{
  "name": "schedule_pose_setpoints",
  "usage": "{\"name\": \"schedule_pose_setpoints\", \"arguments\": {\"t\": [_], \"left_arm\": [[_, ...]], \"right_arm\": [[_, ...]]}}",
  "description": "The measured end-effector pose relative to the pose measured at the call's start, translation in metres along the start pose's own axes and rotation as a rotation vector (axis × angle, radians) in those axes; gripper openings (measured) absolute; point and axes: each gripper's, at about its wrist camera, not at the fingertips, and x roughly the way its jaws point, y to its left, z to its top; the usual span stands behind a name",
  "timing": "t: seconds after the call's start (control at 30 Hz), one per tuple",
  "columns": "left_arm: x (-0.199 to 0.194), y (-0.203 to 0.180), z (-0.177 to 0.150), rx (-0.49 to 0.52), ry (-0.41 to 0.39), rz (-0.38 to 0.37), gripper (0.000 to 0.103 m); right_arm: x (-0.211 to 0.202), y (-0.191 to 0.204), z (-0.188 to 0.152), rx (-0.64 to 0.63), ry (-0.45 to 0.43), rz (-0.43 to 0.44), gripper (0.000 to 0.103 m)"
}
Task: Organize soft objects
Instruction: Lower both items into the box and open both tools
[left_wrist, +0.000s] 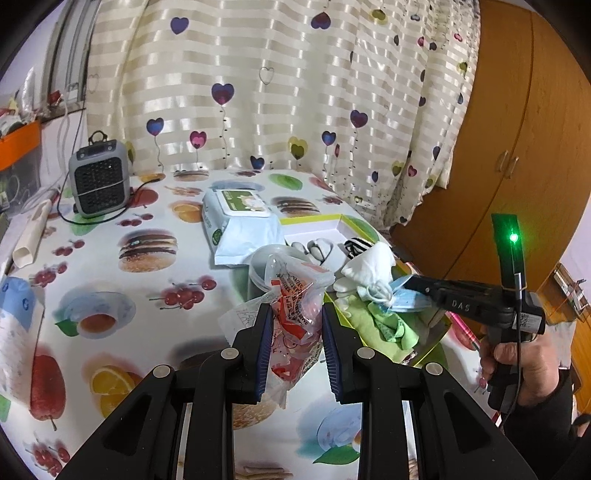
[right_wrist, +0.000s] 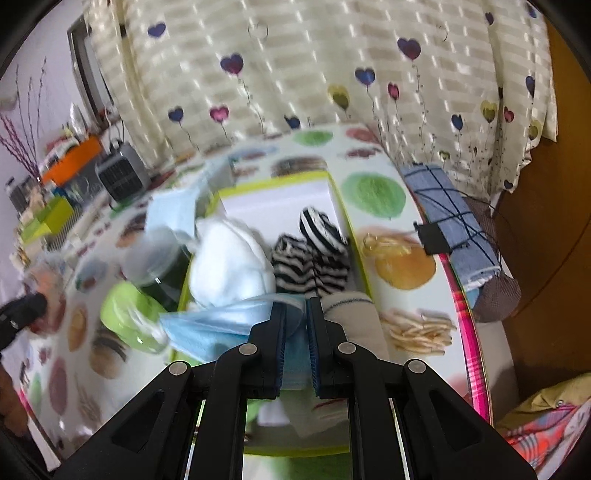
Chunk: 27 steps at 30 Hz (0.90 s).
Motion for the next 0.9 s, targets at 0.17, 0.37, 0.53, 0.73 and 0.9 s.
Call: {"name": "schedule_pose_setpoints", "arguments": {"t": [0.17,0.37,0.53,0.73,0.9], "left_arm": [[0.000,-0.006,0.001,0.010,-0.001,-0.009,0.024],[-0.003,-0.016,0.004,0.027,-0.014,-0.027,0.024],[-0.002,-0.023,0.009,0.043,-0.021,-0.041,0.024],[0.012,-0.033,0.020,0.063,-0.020,-0.057,0.024],[0.036,-0.040,0.029,0.077,0.005,-0.070,0.024]], "right_arm": [[-0.011,0.013,-0.001,-0.088,-0.010,-0.059,0.025],[-0.028,0.014,-0.001,-0.116,-0.038,-0.075,0.038],[-0.045,0.014,-0.002,-0.094,-0.080,-0.058,0.038],[-0.055,0.013,0.001,-0.055,-0.122,-0.017,0.038],[-0.056,0.010,0.004,-0.038,-0.141,0.004,0.038]]}}
